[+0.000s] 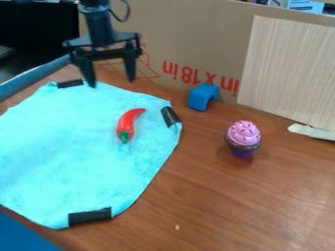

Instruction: Fold the cloth from left to right

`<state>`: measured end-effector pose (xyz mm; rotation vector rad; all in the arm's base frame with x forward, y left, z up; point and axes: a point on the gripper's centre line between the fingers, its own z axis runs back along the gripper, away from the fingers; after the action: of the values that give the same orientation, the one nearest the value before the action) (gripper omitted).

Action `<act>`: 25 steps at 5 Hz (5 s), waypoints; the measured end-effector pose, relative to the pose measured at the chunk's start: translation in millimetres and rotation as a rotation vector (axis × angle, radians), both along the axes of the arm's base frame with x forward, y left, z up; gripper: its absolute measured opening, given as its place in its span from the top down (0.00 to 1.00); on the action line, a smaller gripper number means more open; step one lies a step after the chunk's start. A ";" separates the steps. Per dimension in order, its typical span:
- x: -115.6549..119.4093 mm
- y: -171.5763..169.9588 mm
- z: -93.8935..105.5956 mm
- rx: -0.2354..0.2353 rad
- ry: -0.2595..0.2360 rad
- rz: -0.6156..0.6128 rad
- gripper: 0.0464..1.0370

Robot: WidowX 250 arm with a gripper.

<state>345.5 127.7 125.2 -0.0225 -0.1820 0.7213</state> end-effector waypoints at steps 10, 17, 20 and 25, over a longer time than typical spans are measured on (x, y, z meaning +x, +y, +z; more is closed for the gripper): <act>-158.9 143.8 -68.3 -0.143 -0.032 -0.004 0.04; -160.1 131.9 -58.3 -0.168 -0.038 0.051 0.98; -91.4 52.0 -13.2 -0.221 -0.004 0.189 0.99; 33.3 -72.4 -54.8 -0.067 0.059 0.324 1.00</act>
<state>378.7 55.3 70.4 -0.0362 -0.1050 1.0501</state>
